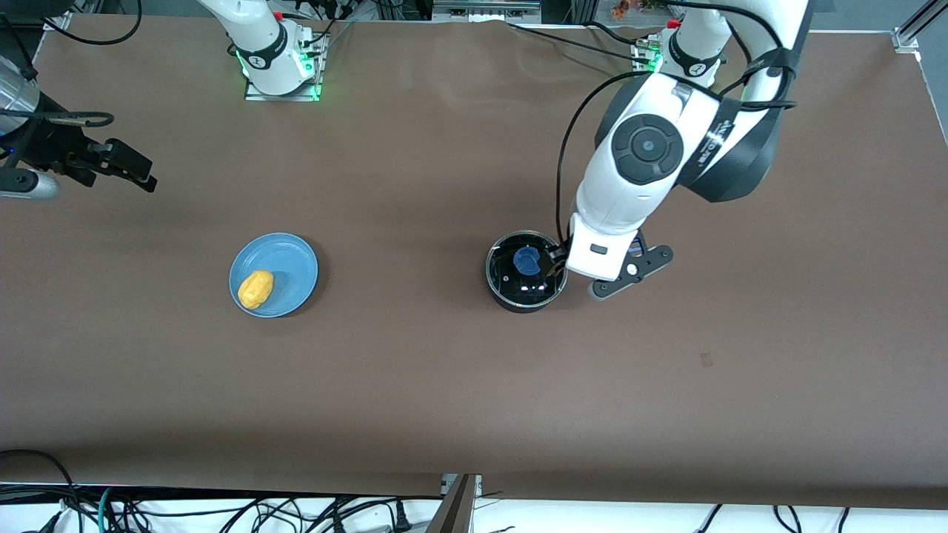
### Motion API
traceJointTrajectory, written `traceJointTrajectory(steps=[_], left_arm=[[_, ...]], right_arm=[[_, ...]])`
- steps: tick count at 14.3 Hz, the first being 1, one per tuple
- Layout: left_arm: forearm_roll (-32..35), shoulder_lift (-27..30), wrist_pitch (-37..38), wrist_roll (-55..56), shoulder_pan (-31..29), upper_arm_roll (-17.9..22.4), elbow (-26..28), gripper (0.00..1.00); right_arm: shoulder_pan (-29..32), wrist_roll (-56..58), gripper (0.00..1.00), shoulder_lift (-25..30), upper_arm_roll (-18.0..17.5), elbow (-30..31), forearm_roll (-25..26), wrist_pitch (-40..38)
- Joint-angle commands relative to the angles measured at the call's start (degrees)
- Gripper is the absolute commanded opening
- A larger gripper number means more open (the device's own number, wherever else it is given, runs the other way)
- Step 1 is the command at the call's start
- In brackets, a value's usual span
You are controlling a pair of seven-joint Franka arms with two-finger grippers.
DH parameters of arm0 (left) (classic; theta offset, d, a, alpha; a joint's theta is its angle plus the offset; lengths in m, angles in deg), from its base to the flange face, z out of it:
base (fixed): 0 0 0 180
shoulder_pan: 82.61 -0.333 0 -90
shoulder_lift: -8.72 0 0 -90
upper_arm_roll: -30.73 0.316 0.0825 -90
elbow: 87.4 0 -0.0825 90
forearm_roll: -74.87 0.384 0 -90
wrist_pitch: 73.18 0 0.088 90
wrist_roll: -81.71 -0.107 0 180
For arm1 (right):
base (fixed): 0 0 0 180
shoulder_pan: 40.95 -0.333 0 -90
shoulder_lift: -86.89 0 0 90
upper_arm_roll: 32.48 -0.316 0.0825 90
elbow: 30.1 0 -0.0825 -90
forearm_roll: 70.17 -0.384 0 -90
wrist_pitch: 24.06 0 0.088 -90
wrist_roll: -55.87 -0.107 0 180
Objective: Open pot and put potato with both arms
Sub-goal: 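Lower the left gripper and grasp the blue lid knob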
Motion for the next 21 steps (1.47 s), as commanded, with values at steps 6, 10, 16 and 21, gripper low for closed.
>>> traceJointTrajectory(steps=[6, 10, 16, 21], left_arm=[[-0.8, -0.3, -6.8, 1.0, 3.5, 0.5, 8.1, 1.00], [-1.1, -0.1, -12.4, 1.1, 4.5, 0.0, 12.7, 1.00], [-0.8, -0.3, -19.3, 1.6, 6.1, 0.0, 18.1, 1.00], [-0.4, -1.6, -21.0, 1.6, 6.8, 0.1, 18.4, 1.00]], right_arm=[[0.3, 4.3, 1.00, -2.5, -0.1, -0.6, 0.1, 0.1], [0.6, 5.7, 1.00, -3.3, 0.0, -0.7, 0.1, 0.5], [0.6, 5.9, 1.00, -6.8, 0.0, -1.9, 0.5, 0.9], [0.8, 5.7, 1.00, -8.4, 0.1, -2.4, 0.5, 1.8]])
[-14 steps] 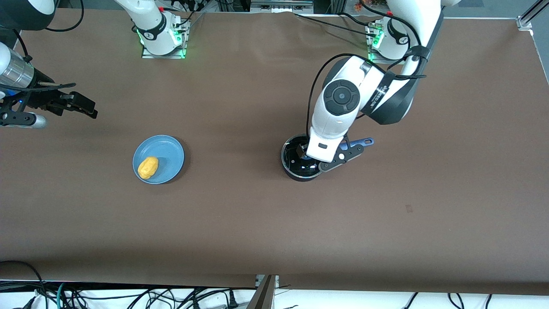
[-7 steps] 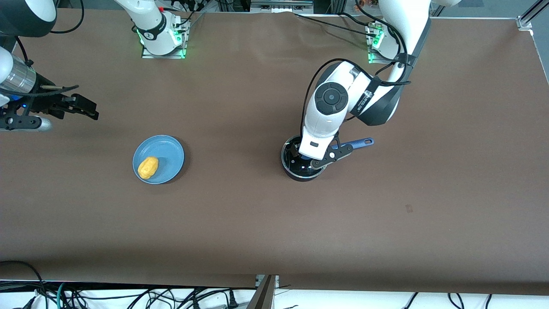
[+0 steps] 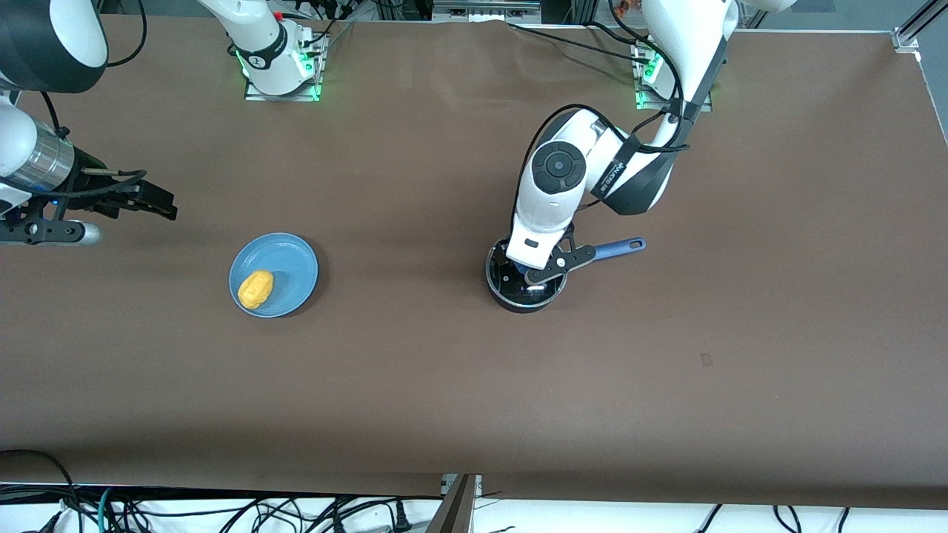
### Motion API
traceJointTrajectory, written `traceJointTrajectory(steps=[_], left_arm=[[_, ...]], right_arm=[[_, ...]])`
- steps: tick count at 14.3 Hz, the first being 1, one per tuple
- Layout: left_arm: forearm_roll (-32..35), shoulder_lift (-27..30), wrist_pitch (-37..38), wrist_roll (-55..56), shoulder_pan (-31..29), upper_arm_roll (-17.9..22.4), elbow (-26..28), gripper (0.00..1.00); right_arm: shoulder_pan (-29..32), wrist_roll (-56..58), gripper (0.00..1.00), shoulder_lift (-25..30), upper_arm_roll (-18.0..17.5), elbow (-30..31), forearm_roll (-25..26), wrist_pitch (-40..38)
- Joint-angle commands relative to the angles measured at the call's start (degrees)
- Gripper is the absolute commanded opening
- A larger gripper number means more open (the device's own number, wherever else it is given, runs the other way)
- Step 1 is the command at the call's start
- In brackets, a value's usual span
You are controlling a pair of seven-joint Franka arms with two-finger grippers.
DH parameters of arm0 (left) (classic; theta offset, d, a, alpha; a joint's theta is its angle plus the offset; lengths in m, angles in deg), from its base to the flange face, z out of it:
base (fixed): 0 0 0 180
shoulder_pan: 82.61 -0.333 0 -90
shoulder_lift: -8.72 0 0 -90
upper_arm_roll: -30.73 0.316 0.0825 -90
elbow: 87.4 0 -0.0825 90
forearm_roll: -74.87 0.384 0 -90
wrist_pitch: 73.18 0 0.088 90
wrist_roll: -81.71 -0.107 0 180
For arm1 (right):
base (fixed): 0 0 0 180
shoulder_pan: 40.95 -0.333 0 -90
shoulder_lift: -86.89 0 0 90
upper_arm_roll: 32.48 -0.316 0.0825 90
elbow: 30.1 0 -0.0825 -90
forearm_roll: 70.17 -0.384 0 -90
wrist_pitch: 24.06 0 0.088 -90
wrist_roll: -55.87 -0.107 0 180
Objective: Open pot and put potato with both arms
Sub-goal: 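Lower the left gripper and grasp the blue lid knob, then reach the right gripper to the yellow potato and grasp it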
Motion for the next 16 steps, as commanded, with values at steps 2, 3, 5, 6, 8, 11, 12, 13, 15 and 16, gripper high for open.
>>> traceJointTrajectory(steps=[2, 3, 5, 6, 8, 11, 12, 13, 15, 16], left_arm=[[-0.4, -0.7, -2.8, 0.6, 0.9, 0.6, 0.8, 1.00], [-0.4, -0.9, -3.1, 1.0, 0.9, 0.6, 0.8, 1.00], [-0.4, -1.6, -3.7, 1.1, 0.9, 0.6, 0.8, 1.00], [-0.4, -1.9, -3.7, 1.1, 0.9, 0.6, 0.8, 1.00], [-0.4, -2.1, -3.7, 1.1, 0.9, 0.5, 0.8, 1.00], [-0.4, -2.5, -3.7, 1.1, 0.9, 0.5, 0.8, 1.00], [-0.4, -2.6, -3.7, 1.1, 0.9, 0.5, 0.8, 1.00], [-0.4, -2.9, -3.7, 1.2, 1.0, 0.5, 0.7, 1.00], [-0.4, -3.1, -3.8, 1.3, 1.5, 0.6, 0.7, 1.00], [-0.4, -3.1, -3.8, 1.5, 1.6, 0.6, 0.7, 0.99]], right_arm=[[0.3, 1.2, 1.00, -2.3, -0.2, -1.6, 0.2, 1.7], [0.3, 1.2, 1.00, -3.5, -0.2, -1.6, 0.0, 2.5], [-0.1, 1.0, 1.00, -5.4, -0.2, -2.2, 0.2, 3.0], [-0.1, 1.0, 1.00, -6.4, -0.2, -2.3, 0.1, 3.1], [-0.2, 1.0, 1.00, -6.7, -0.2, -2.3, 0.2, 4.0], [-0.1, 1.0, 1.00, -9.7, -0.2, -2.3, 0.1, 5.4], [0.0, 1.0, 1.00, -10.7, -0.2, -2.4, -0.1, 6.0], [-0.3, 0.6, 1.00, -11.2, -0.2, -2.5, 0.1, 7.2], [-1.3, 0.0, 1.00, -13.8, -0.3, -2.1, 0.3, 10.7], [-1.5, -0.3, 1.00, -15.1, -0.3, -1.7, 0.2, 12.0]])
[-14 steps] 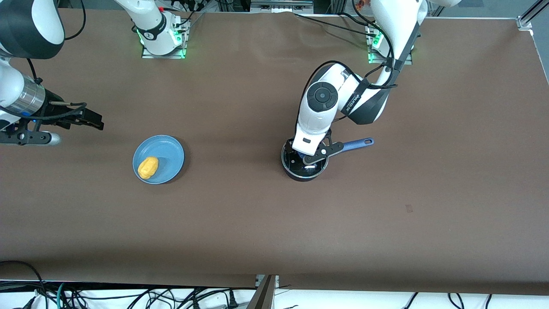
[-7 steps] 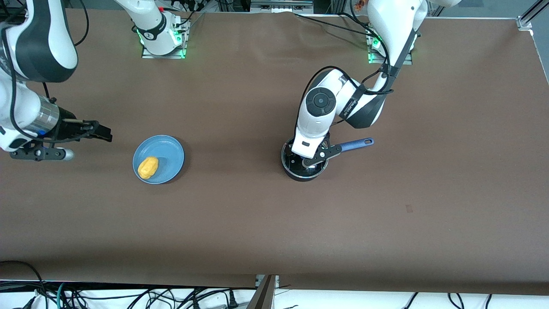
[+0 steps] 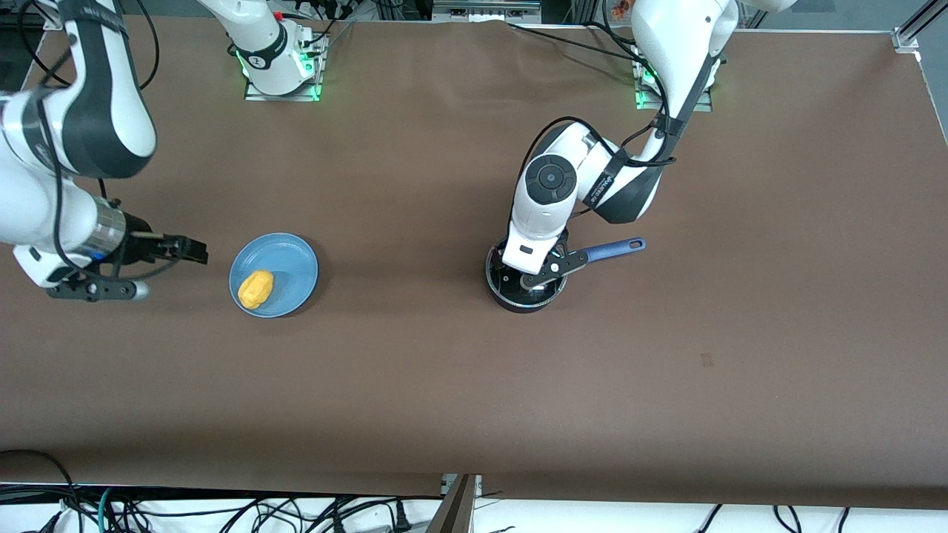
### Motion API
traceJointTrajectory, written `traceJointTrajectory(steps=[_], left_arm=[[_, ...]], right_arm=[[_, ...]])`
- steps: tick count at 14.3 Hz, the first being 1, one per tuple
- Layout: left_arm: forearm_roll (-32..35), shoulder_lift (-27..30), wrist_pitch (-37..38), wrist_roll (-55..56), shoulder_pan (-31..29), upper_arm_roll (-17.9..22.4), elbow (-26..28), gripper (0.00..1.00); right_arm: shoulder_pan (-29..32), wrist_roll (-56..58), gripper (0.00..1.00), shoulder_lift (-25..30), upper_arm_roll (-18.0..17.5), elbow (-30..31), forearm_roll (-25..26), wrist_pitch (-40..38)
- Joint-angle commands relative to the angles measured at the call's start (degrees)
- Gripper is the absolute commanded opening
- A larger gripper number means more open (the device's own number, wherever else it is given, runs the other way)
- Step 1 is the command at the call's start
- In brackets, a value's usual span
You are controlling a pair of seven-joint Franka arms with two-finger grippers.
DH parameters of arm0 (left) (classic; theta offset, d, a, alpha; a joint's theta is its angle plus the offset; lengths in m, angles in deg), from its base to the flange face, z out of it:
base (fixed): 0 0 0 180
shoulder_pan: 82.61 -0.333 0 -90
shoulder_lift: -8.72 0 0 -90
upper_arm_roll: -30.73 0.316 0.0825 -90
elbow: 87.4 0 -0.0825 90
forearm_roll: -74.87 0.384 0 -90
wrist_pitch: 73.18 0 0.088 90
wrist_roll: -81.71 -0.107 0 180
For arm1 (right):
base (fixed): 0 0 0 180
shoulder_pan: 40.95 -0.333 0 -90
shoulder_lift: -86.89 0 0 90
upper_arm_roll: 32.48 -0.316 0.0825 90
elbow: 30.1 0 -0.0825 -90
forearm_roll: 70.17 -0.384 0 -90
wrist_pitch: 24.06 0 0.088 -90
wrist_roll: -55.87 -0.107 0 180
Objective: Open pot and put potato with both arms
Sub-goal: 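Reach the right gripper to the yellow potato and grasp it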
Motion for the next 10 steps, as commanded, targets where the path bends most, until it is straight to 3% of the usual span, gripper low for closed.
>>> traceJointTrajectory(steps=[1, 5, 7, 10], left_arm=[[-0.4, -0.1, -0.7, 1.1, 1.0, 0.6, 0.2, 0.98], [-0.4, -0.2, -0.7, 0.9, 0.9, 0.6, 0.2, 0.88], [-0.4, -0.3, -0.7, 0.6, 0.9, 0.6, 0.2, 0.83], [-0.4, -0.3, -0.6, 0.3, 0.8, 0.5, 0.2, 0.73]], right_arm=[[-0.8, -2.6, 1.00, -4.3, -0.1, 0.1, 0.2, 3.8], [-0.7, -6.0, 1.00, -5.3, -0.1, 12.7, 0.0, 20.1], [-0.7, -6.1, 1.00, -8.6, -0.1, 14.5, -0.1, 25.9], [-0.6, -6.1, 0.99, -11.6, -0.1, 14.2, -0.5, 28.2]])
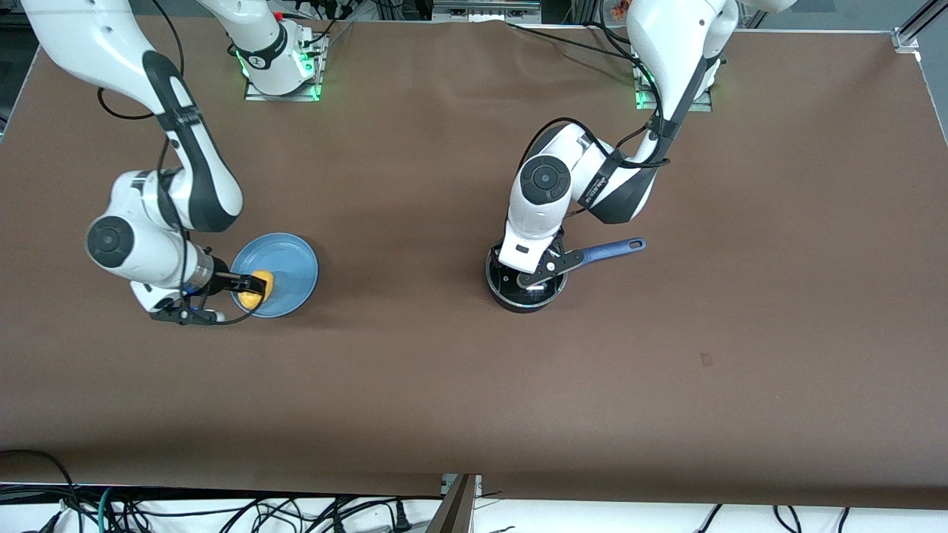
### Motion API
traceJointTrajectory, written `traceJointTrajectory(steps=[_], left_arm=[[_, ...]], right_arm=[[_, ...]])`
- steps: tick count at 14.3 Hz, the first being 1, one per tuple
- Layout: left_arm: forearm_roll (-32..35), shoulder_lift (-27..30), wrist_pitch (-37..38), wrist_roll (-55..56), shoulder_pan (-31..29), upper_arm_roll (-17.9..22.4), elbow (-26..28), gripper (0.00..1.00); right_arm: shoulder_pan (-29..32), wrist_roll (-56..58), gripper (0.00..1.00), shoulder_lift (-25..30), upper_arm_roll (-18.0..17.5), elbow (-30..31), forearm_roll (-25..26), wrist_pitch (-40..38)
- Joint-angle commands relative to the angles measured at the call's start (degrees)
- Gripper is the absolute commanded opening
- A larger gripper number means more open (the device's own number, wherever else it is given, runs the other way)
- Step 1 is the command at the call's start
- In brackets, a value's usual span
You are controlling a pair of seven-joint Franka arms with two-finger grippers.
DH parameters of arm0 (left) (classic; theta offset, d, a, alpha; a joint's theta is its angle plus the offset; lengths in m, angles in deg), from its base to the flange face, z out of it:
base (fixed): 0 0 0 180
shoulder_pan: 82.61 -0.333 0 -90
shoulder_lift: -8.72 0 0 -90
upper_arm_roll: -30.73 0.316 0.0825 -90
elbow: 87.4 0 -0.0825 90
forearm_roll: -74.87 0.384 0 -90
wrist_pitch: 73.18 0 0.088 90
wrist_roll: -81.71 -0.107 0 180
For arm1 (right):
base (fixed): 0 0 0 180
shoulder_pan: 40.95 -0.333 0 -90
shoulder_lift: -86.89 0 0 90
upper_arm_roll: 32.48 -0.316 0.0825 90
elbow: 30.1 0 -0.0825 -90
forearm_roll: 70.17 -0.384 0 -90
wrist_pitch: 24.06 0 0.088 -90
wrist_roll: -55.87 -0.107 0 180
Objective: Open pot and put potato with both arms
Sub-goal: 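Reach the right gripper to the yellow potato and grasp it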
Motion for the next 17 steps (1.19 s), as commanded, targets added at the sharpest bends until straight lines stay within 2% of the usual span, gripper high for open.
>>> traceJointTrajectory(steps=[1, 3, 7, 11, 14, 17], left_arm=[[-0.4, 0.1, -0.3, -0.4, 0.4, 0.5, 0.2, 0.69], [-0.4, 0.1, -0.3, -0.5, 0.4, 0.5, 0.2, 0.65], [-0.3, 0.1, -0.1, -0.6, 0.4, 0.5, 0.2, 0.59], [-0.3, 0.3, 0.3, -0.7, 0.3, 0.5, 0.0, 0.54], [-0.3, 0.4, 0.4, -0.7, 0.3, 0.5, -0.1, 0.52], [-0.3, 0.5, 0.5, -2.0, 0.3, 0.6, -0.4, 0.51]], right_arm=[[0.2, -0.8, 0.98, -1.0, -0.1, 0.4, -0.6, 2.1], [0.1, -2.6, 0.94, -1.6, -0.2, 0.4, -0.8, 2.1], [0.0, -3.2, 0.71, -2.6, -0.2, 0.4, -0.8, 2.0], [0.0, -3.2, 0.40, -2.7, -0.2, -0.4, -0.8, 1.4], [-0.1, -3.2, 0.37, -2.4, -0.2, -3.2, -0.8, -1.8], [-0.1, -3.3, 0.37, -2.2, -0.2, -10.2, -0.7, -12.0]])
